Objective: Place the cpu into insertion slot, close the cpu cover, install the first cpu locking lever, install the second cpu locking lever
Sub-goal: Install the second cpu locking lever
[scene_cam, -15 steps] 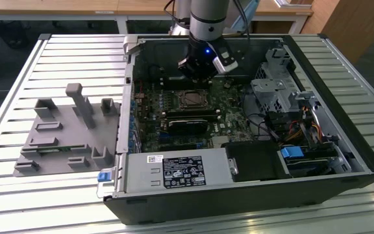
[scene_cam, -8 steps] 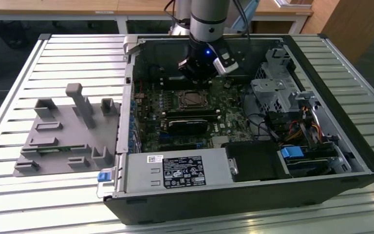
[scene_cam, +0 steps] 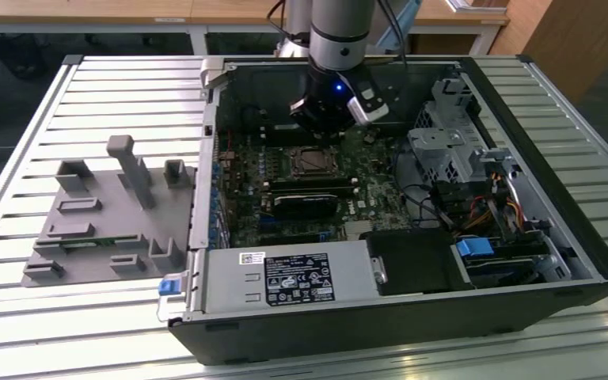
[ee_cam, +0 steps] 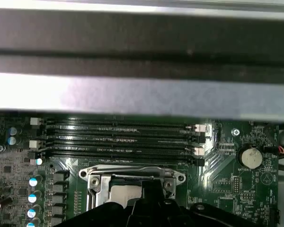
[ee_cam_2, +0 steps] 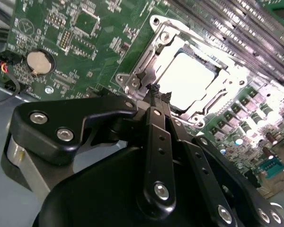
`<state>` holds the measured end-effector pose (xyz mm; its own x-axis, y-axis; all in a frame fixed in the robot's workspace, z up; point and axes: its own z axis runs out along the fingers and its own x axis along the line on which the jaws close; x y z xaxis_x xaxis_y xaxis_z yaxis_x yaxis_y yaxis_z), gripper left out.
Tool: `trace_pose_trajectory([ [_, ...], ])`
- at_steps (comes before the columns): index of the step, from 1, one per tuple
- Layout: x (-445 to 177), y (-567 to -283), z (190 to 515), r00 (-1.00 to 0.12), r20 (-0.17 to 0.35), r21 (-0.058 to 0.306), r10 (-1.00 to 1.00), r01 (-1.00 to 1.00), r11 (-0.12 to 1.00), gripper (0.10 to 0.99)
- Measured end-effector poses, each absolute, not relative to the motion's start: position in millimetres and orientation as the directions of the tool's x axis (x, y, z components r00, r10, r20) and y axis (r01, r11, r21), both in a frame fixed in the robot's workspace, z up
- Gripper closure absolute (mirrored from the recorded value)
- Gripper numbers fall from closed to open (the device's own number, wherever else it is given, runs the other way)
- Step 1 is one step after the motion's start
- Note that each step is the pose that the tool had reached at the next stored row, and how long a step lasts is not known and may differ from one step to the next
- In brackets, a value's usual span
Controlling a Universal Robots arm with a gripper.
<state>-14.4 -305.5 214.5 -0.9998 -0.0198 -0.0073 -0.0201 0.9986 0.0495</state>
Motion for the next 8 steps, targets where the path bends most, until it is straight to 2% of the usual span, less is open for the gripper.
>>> trace_pose_trajectory([
  [8, -14.4, -313.6, 214.4, -1.0, -0.007, 0.049, -0.02, -0.02, 0.999, 0.98],
])
